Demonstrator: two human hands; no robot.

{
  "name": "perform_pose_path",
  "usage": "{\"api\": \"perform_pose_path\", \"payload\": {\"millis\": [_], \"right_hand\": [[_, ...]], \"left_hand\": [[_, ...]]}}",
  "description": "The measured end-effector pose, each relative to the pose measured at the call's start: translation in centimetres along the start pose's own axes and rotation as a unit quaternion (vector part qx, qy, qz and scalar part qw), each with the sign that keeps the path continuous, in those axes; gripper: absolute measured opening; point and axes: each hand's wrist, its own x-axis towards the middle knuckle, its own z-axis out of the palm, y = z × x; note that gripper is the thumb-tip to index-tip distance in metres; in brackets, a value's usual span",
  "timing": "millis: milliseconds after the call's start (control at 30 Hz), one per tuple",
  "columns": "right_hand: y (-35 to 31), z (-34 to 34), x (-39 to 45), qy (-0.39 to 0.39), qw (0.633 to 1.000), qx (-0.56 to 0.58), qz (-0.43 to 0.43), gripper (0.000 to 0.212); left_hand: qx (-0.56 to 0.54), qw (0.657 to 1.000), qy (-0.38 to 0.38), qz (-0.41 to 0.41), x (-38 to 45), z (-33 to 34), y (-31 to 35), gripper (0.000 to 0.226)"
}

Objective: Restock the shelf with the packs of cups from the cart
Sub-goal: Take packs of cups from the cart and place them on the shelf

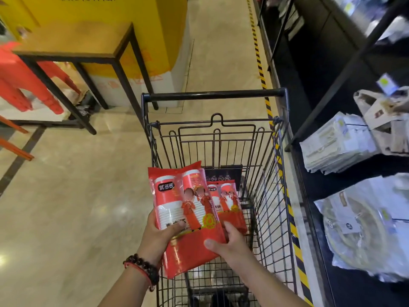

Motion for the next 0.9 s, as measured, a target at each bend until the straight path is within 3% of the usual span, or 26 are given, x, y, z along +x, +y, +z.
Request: {"api": "perform_pose_path", "payload": {"millis": [100, 200, 267, 333, 533, 733, 900], "right_hand": [[0.2, 0.3, 1.2, -0.014, 0.999, -0.037, 0.006, 0.094], [-0.4, 0.0, 3.7, 0.001, 0.998, -0.064, -0.001, 0.058], [-0.6, -0.4, 6.6, 0.061, 0.995, -0.084, -0.001, 0.03], [-0.6, -0.8, 9.8, 0.125, 0.988, -0.092, 0.005, 0.026], [-1.5, 0.6, 18.0, 0.132, 0.982, -0.091, 0.097, 0.033], [-0.9, 2.0, 21.7, 0.081, 0.977, -0.096, 0.171, 0.091], [0.0, 2.8, 22.5, 0.068, 0.984, -0.044, 0.159, 0.093]], "left_hand": [[-0.007, 0.998, 0.056, -0.002, -0.7, -1.4, -0.5, 0.073], [-0.025, 0.996, 0.086, 0.0, -1.4, -3.2, -0.7, 0.07], [-0.025, 0.995, 0.099, 0.008, -1.9, -4.2, -0.7, 0.072], [-0.02, 0.993, 0.113, 0.014, -2.4, -5.2, -0.7, 0.069], [0.013, 0.989, 0.146, 0.009, -3.9, -7.1, -0.7, 0.083], [0.025, 0.986, 0.164, 0.0, -5.3, -8.1, -0.2, 0.077], [0.016, 0.986, 0.166, -0.012, -6.0, -8.7, -0.7, 0.078]]}}
